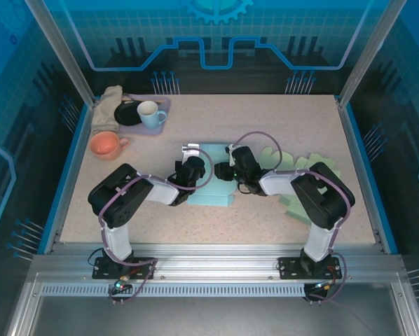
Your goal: Fold the paper box
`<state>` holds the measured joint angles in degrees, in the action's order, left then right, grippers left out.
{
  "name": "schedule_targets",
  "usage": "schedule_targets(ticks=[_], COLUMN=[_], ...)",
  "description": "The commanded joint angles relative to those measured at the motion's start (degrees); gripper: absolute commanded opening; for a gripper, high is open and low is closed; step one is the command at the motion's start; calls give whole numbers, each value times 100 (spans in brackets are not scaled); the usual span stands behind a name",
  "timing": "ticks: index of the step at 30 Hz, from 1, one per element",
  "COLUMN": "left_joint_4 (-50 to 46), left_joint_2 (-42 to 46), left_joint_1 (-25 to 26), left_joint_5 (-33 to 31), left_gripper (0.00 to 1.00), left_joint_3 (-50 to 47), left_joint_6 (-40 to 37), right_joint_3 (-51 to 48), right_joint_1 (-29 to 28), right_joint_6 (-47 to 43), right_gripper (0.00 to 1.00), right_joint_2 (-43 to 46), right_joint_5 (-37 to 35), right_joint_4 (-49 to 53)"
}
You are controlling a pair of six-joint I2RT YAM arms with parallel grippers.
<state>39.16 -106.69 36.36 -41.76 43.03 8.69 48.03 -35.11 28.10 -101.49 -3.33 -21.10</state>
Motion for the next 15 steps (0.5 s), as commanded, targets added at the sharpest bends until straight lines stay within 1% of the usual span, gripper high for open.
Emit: schedule_targets(ticks=[1,3,6,7,9,11,13,15], left_joint_4=[-151,-97,-3,26,97,188,233,236], left_joint_2=[-106,-101,-89,-81,-58,-40,-21,-13], left_joint_1=[-32,-42,-51,-56,-69,-90,-104,-114], left_joint_5=[33,62,121,139,187,259,301,317], left_gripper=[2,3,3,3,3,3,3,3], left_joint_3=[21,-6,-78,-97,-145,-213,-252,-260], left_joint_6=[-153,-172,-199,-212,-206,-211,-202,-188], right_joint_3=[4,96,93,75,104,201,332,449], right_joint_1=[-138,-168,-205,-223,-222,-161,39,437], right_joint_6=[-463,-560,-690,-741,-846,-911,-962,-856], right_gripper=[47,47,48,48,49,50,51,51], right_joint_2=[674,922,1365,1533,1836,2064,2172,2176], right_joint_5=[-298,-468,-705,-882,-1443,-2267,-2709,-2778], right_joint_4=[605,1166,1659,1809,2281,2908,3280,3557])
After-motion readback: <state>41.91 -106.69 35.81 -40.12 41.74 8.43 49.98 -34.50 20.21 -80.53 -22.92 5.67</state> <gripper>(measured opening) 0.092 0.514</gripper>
